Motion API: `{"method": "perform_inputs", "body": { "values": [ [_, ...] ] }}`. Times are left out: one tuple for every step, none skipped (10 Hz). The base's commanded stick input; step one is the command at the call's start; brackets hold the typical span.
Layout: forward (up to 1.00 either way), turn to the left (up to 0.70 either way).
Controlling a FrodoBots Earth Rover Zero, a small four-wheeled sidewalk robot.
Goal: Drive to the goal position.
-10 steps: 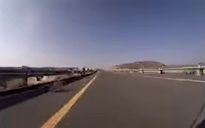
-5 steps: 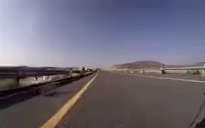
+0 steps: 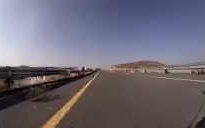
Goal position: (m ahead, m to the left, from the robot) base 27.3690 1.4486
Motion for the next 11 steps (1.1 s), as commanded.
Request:
{"method": "perform_inputs", "body": {
  "values": [
    [0.85, 0.00],
    [0.85, 0.00],
    [0.85, 0.00],
    [0.85, 0.00],
    [0.85, 0.00],
    [0.85, 0.00],
    [0.85, 0.00],
    [0.85, 0.00],
    [0.85, 0.00],
    [0.85, 0.00],
    [0.85, 0.00]
  ]
}}
